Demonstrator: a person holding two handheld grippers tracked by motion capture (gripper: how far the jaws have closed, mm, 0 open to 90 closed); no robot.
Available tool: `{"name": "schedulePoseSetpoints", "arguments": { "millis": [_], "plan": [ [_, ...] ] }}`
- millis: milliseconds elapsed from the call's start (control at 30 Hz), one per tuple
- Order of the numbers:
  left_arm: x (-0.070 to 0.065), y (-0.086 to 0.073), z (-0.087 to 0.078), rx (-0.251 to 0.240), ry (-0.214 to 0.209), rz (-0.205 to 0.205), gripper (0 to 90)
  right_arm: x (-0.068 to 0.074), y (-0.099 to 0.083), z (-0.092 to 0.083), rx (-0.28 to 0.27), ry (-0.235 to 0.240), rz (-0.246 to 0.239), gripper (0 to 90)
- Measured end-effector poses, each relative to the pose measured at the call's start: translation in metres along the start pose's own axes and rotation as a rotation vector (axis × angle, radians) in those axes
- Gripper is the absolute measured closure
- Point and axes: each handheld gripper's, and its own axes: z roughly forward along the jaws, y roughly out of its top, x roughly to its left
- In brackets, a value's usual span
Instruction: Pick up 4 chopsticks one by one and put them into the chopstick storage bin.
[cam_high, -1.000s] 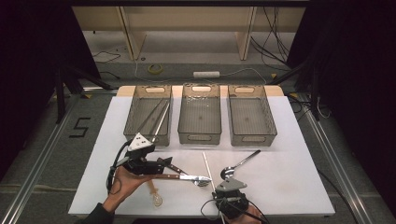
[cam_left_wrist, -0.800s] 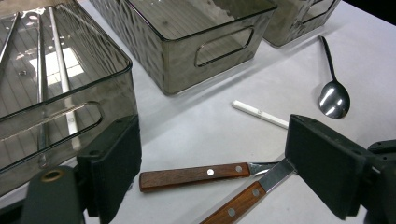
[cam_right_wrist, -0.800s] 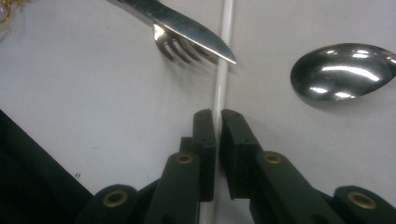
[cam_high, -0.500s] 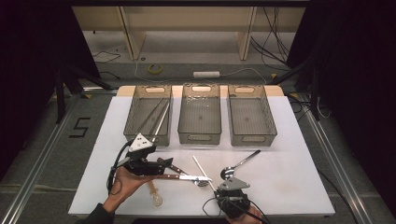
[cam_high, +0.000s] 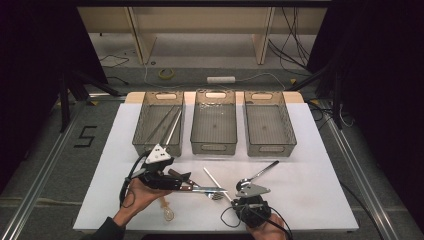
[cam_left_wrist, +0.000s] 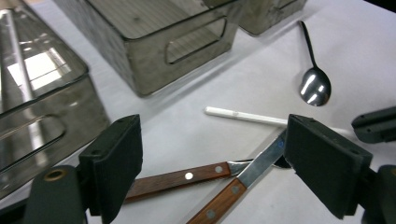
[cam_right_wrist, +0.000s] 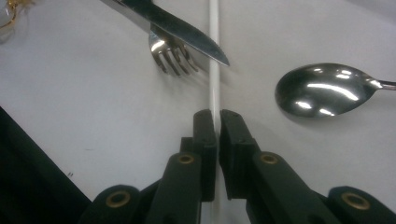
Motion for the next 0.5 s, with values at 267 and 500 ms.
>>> {"name": "schedulePoseSetpoints", "arguments": {
  "millis": [267, 500],
  "plan": [
    [-0.019, 0.006, 0.019, 0.049, -0.076, 0.084, 20.9, -0.009, 0.005, -0.001, 0.037, 0.004, -0.05, 86.1],
    [-0.033, 0.01, 0.038, 0.099, -0.116, 0.144, 21.7, -0.016, 0.008, -0.003, 0.055, 0.008, -0.072, 86.1]
  ]
}}
